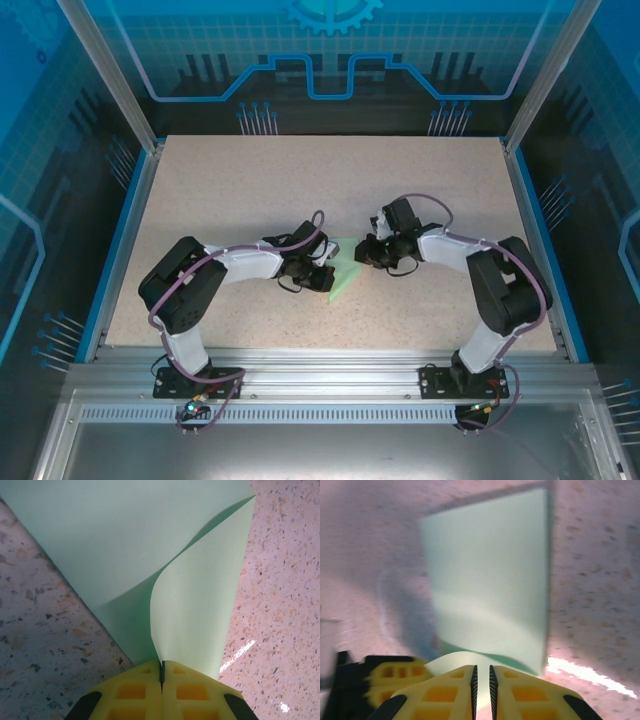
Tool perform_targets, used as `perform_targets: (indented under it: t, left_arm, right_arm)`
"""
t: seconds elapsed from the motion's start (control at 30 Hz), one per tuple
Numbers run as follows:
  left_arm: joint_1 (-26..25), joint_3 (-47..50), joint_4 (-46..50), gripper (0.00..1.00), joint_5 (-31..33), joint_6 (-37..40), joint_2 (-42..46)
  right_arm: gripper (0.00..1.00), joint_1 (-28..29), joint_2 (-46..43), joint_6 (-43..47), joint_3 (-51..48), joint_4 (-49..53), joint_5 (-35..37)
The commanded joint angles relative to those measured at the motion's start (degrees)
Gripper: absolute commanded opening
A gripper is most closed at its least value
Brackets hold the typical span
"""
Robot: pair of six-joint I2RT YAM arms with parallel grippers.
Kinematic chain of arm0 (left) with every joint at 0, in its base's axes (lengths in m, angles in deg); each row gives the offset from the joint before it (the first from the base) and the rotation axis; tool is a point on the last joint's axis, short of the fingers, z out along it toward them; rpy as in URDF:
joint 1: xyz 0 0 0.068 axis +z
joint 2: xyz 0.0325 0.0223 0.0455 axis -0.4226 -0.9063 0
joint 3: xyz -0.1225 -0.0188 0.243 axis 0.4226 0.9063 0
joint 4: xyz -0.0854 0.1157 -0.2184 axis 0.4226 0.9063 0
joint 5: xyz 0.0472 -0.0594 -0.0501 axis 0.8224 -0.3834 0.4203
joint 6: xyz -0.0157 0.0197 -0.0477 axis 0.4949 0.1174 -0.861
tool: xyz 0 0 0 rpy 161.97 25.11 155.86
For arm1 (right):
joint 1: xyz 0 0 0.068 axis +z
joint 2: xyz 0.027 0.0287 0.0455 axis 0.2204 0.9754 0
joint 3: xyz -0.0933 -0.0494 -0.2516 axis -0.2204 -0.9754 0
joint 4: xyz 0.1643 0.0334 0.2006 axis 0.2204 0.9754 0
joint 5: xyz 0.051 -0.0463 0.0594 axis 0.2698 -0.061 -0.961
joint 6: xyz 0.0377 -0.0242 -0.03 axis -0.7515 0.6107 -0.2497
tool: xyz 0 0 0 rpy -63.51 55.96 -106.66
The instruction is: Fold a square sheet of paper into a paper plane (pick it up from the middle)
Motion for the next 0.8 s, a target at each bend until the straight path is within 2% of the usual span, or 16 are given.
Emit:
perform_targets:
  t: [0.0, 0.17, 0.57, 0.77]
  left_arm:
    - [0.6, -1.1, 2.9, 0.06, 0.1, 0.8, -0.9]
    - [0.6, -1.3, 2.9, 0.06, 0.0, 0.9, -0.9]
    - [0.6, -1.3, 3.1, 0.06, 0.2, 1.2, -1.4]
    - [0.5, -1.1, 3.5, 0.06, 0.8, 1.6, -1.1]
  right_arm:
    - [0.19, 3.1, -0.8, -1.9, -2.4, -1.6, -1.9]
    - [0.18, 6.7, 1.9, -5.8, -4.3, -5.8, 0.0]
    - [0.17, 7.6, 7.8, -6.9, -6.1, -10.9, -0.6]
    - [0.18, 7.7, 2.4, -7.1, -7.8, -9.8, 0.0]
